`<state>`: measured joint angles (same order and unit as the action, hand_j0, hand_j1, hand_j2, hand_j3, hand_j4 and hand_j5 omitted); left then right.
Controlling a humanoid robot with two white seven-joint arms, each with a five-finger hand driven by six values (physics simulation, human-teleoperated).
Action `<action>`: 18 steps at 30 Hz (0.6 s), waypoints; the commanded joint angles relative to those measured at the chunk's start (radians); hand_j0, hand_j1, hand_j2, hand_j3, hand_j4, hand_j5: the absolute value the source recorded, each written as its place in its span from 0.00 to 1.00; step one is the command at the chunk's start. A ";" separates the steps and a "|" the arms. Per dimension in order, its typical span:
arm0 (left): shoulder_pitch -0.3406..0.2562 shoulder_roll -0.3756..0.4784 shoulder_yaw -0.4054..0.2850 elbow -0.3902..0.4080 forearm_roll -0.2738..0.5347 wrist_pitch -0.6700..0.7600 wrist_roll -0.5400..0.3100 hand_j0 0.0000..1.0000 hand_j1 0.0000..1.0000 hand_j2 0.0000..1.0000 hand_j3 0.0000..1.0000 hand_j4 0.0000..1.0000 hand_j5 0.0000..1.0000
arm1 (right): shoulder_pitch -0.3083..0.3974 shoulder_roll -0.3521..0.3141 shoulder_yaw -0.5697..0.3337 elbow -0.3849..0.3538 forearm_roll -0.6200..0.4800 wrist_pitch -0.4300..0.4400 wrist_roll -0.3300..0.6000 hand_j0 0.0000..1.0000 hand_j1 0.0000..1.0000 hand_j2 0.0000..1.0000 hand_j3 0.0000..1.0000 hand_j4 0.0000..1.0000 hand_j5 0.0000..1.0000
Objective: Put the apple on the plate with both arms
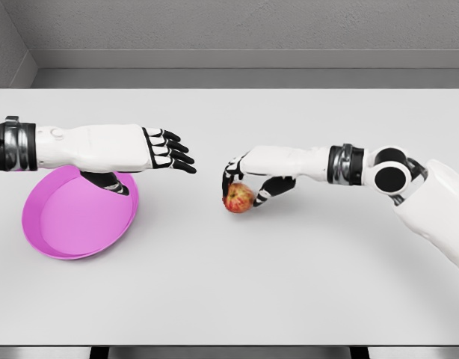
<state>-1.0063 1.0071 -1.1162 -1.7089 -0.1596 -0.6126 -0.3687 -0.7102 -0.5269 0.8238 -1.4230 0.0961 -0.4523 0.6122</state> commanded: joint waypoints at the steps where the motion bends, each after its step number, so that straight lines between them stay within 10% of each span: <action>1: 0.000 -0.001 0.001 0.000 0.006 0.002 0.001 1.00 1.00 1.00 1.00 1.00 1.00 | -0.002 0.018 0.014 -0.001 -0.009 0.009 -0.001 0.59 0.59 0.59 0.59 0.59 0.59; 3: 0.000 -0.001 0.000 0.000 0.006 0.002 -0.001 1.00 1.00 1.00 1.00 1.00 1.00 | -0.002 0.013 0.001 0.016 -0.001 0.009 -0.001 1.00 1.00 1.00 1.00 1.00 1.00; 10: 0.000 -0.001 -0.002 0.000 0.006 0.002 0.001 1.00 1.00 1.00 1.00 1.00 1.00 | 0.104 -0.177 -0.455 0.211 -0.006 -0.159 -0.001 1.00 1.00 1.00 1.00 1.00 1.00; 18: -0.014 -0.300 -0.010 0.066 -0.061 0.002 -0.075 1.00 1.00 1.00 1.00 1.00 1.00 | 0.127 -0.199 -0.531 0.246 -0.010 -0.159 -0.001 1.00 1.00 1.00 1.00 1.00 1.00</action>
<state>-1.0201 0.8006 -1.1256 -1.6679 -0.2126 -0.6127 -0.4266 -0.5829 -0.7185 0.3076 -1.1811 0.0939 -0.6093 0.6112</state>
